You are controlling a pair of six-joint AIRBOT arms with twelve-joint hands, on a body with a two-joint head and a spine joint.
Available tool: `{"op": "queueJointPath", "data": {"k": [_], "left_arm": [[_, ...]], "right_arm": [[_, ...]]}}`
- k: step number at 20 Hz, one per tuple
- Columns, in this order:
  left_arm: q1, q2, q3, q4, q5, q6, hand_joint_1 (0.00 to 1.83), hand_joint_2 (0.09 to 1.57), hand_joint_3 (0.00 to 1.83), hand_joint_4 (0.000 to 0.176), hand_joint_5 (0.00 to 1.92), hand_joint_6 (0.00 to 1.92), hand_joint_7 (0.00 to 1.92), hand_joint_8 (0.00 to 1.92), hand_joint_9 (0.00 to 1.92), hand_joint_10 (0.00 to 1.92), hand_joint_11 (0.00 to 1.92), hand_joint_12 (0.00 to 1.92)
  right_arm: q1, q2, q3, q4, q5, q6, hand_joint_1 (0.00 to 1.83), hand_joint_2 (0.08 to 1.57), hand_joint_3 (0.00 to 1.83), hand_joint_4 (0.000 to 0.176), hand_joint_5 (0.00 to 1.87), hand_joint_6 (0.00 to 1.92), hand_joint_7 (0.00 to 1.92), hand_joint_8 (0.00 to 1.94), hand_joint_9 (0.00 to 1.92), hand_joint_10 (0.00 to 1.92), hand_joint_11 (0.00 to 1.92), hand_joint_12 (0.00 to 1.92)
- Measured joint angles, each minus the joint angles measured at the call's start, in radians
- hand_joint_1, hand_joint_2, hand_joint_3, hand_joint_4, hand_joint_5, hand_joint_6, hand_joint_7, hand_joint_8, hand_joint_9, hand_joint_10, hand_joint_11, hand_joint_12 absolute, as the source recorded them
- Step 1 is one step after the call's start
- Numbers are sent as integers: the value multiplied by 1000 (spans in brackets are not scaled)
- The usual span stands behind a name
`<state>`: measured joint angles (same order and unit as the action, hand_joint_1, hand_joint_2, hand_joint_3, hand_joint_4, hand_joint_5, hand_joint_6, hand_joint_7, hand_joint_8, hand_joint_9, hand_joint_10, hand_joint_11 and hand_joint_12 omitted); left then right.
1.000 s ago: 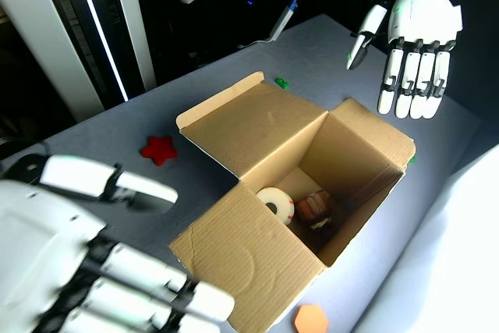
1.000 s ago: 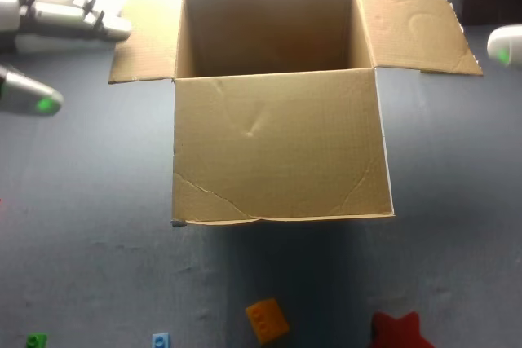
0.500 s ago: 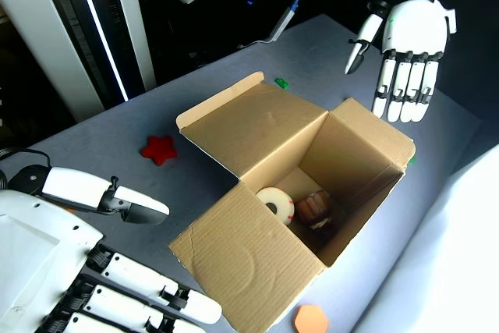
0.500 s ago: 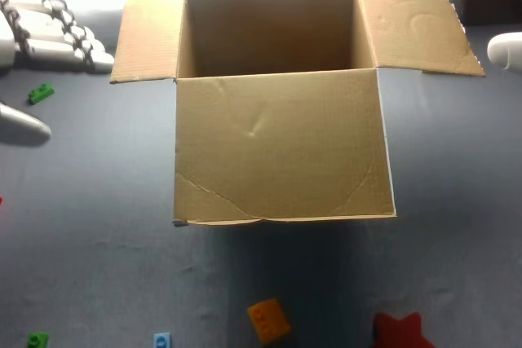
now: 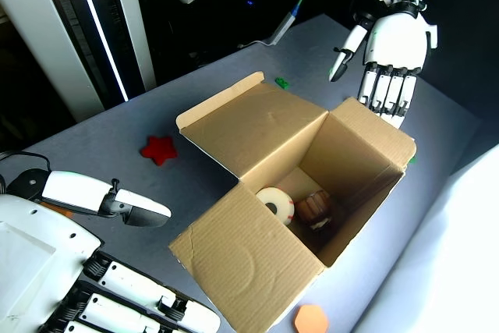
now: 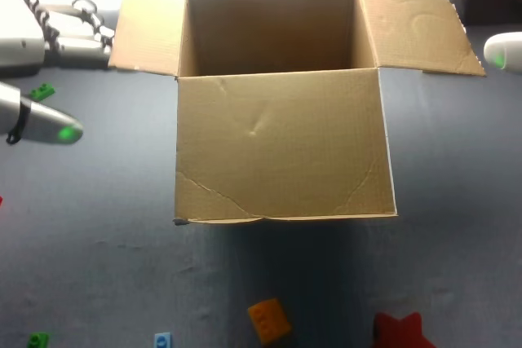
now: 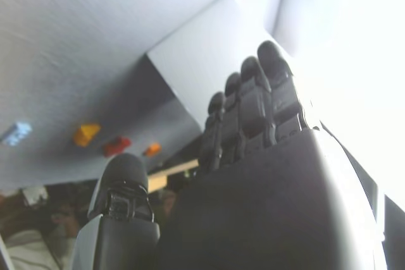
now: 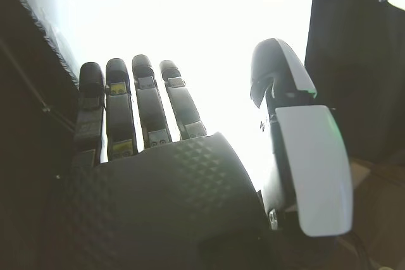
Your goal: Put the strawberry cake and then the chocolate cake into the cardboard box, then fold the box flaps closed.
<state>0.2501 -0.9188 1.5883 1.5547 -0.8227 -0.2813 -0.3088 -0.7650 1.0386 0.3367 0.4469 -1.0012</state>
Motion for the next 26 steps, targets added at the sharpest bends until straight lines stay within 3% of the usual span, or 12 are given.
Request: {"op": "queueJointPath", "data": {"k": [2, 4, 7, 9, 10, 12, 16, 19, 21, 23, 25, 26], "left_arm": [[-30, 0, 1, 6, -4, -1, 0, 1313, 0, 0, 74, 1, 136, 0, 154, 3, 0, 645], [-90, -1, 7, 57, -12, -15, 0, 1306, 0, 5, 72, 3, 129, 5, 137, 7, 0, 614], [-167, -13, 8, 119, -20, -42, 0, 1311, 1, 5, 60, 1, 137, 6, 135, 5, 0, 619], [-216, -16, -1, 153, -35, -56, 0, 1306, 0, 9, 45, 1, 106, 2, 111, 1, 0, 567], [-224, -16, -7, 152, -36, -57, 0, 1311, 1, 0, 49, 3, 107, 4, 124, 7, 0, 557], [-229, -33, -21, 194, -35, -61, 0, 1322, 3, 0, 101, 13, 159, 9, 163, 12, 0, 678], [-244, -63, -43, 253, -58, -69, 0, 1318, 0, 6, 92, 4, 137, 1, 156, 5, 0, 654], [-247, -98, -43, 279, -56, -71, 0, 1330, 3, 0, 63, 1, 109, 2, 110, 3, 0, 498], [-247, -129, -43, 319, -59, -72, 0, 1330, 1, 11, 67, 4, 136, 8, 127, 9, 0, 513], [-247, -166, -24, 336, -66, -72, 0, 1327, 0, 24, 72, 3, 137, 2, 119, 2, 0, 451], [-247, -191, 1, 355, -66, -72, 0, 1327, 0, 30, 78, 4, 117, 1, 106, 1, 0, 441], [-247, -205, 18, 358, -68, -72, 0, 1326, 0, 29, 73, 2, 119, 1, 105, 1, 0, 420]], "right_arm": [[0, -3, 0, 0, -11, -27, 46, 1289, 0, 0, 72, 7, 150, 1, 175, 18, 0, 604], [-17, -8, 0, 0, -13, -49, 48, 1284, 0, 3, 42, 3, 103, 1, 151, 4, 0, 482], [-33, -19, 0, 67, -15, -118, 46, 1290, 1, 0, 41, 4, 96, 0, 156, 5, 0, 585], [-45, -29, 11, 123, 6, -146, 49, 1294, 0, 0, 62, 7, 165, 10, 222, 27, 0, 853], [-48, -31, 18, 146, 11, -150, 128, 1285, 0, 0, 81, 11, 168, 6, 214, 21, 0, 787], [-59, -32, 33, 172, 22, -169, 96, 1293, 1, 0, 74, 3, 156, 0, 194, 8, 0, 741], [-103, -49, 49, 182, 26, -180, 75, 1293, 1, 0, 89, 5, 147, 2, 180, 5, 0, 718], [-144, -85, 80, 187, -3, -191, 85, 1289, 0, 0, 66, 7, 138, 4, 144, 19, 0, 391], [-164, -106, 101, 185, -7, -192, 158, 1253, 0, 0, 81, 8, 169, 5, 200, 35, 0, 699], [-183, -129, 113, 152, -8, -190, 123, 1249, 0, 0, 113, 13, 187, 4, 228, 37, 0, 817], [-195, -154, 115, 104, -11, -185, 83, 1272, 4, 0, 80, 3, 156, 2, 187, 14, 0, 632], [-200, -168, 115, 99, -13, -182, 86, 1274, 2, 0, 97, 8, 171, 5, 191, 13, 0, 675]]}}
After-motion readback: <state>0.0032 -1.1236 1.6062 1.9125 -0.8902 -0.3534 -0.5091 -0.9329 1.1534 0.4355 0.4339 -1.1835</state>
